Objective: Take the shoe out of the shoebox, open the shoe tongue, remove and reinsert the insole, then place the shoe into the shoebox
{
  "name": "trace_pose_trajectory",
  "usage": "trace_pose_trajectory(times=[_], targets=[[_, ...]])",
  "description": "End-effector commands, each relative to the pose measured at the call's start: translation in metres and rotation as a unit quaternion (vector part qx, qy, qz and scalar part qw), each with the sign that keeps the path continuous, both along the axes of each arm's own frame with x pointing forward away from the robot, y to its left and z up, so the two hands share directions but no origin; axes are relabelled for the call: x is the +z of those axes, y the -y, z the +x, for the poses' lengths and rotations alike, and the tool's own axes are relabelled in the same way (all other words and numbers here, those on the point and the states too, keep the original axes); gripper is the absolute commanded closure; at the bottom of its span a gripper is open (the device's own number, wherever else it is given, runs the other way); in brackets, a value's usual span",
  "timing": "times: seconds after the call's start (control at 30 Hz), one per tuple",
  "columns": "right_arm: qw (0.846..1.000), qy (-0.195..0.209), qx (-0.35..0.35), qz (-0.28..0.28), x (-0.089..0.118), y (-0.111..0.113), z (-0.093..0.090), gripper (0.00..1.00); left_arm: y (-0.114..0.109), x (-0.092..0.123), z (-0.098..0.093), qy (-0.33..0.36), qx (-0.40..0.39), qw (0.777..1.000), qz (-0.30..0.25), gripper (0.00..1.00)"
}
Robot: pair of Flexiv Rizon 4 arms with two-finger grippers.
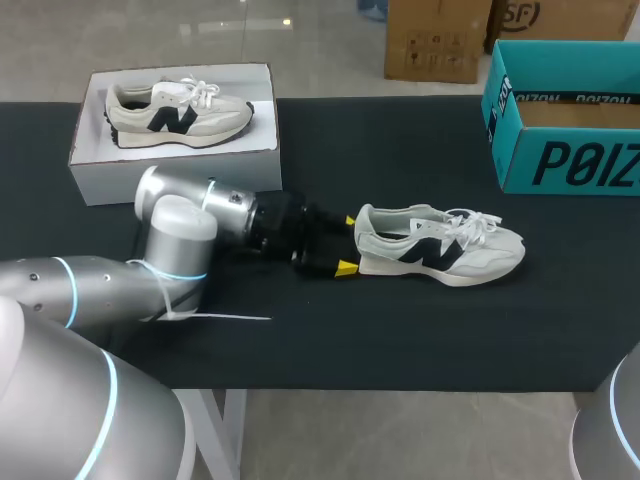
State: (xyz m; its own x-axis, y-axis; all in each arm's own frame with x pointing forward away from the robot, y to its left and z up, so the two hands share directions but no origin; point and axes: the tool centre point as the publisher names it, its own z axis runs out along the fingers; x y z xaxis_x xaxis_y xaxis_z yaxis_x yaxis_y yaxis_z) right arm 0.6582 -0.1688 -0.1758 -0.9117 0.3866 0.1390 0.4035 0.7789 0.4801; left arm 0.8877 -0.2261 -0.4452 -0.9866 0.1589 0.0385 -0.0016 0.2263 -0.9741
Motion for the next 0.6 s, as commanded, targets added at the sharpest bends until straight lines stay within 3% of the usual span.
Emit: trace_pose_trajectory(times=[0.03,0.6], targets=[[1.000,0.000,0.000,-0.001,-0.001,0.000,0.000,0.00,-0.004,0.002,-0.006,0.002,0.006,1.000,0.005,0.00],[1.000,0.000,0.000,-0.001,-0.001,0.000,0.000,0.00,-0.005,0.024,-0.006,0.007,0.000,1.000,0.015,0.00]])
